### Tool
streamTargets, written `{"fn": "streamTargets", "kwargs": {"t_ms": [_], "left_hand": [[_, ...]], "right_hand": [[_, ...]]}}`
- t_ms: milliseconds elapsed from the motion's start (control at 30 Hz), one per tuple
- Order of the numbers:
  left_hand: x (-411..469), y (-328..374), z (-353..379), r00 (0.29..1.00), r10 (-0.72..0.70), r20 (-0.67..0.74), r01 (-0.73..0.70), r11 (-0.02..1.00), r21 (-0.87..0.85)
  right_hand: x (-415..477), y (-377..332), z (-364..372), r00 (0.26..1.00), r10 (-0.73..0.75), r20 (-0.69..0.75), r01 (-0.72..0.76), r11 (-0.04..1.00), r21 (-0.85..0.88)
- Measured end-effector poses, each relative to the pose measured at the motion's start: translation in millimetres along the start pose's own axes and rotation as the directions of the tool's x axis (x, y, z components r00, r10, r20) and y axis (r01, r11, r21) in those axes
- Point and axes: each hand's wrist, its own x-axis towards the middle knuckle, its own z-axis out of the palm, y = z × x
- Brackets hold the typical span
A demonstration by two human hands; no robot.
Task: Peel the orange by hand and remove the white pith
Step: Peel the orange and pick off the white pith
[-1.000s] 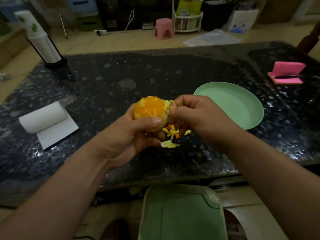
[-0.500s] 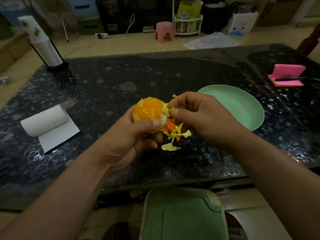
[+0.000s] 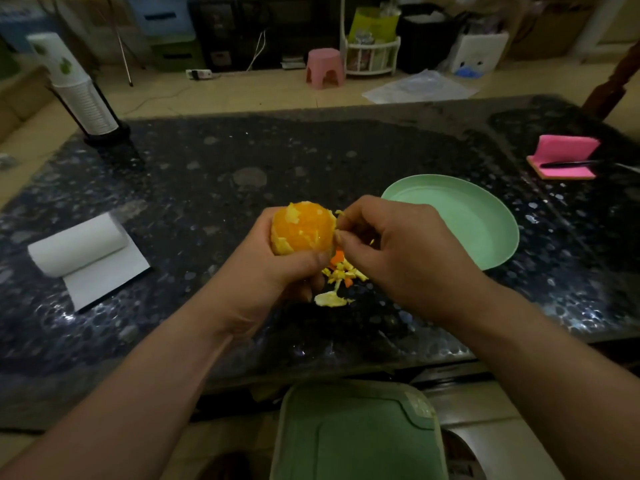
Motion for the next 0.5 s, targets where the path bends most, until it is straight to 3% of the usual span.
{"fn": "streamTargets", "kwargs": {"t_ms": [100, 233, 333, 433, 500], "left_hand": [[0.3, -0.7, 6.2, 0.998, 0.058, -0.032, -0.055, 0.995, 0.084], [-0.8, -1.3, 8.3, 0.995, 0.095, -0.026, -0.091, 0.99, 0.106], [-1.2, -1.2, 8.7, 0.999, 0.049, -0.013, -0.05, 0.998, -0.026], [-0.6, 0.0, 9.3, 0.999, -0.002, 0.035, 0.007, 0.988, -0.153], [-0.8, 0.6, 9.5, 0.998, -0.018, 0.059, 0.029, 0.983, -0.182]], "right_hand": [[-1.0, -4.2, 5.3, 0.995, -0.059, -0.082, 0.046, 0.988, -0.147], [0.5, -4.1, 7.1, 0.984, -0.057, -0.166, 0.033, 0.989, -0.144], [-0.2, -0.7, 1.9, 0.994, 0.032, -0.108, -0.023, 0.996, 0.083], [1.6, 2.1, -1.6, 0.985, 0.168, -0.041, -0.144, 0.929, 0.34], [4.6, 4.0, -1.4, 0.976, 0.219, 0.006, -0.201, 0.884, 0.422]]}}
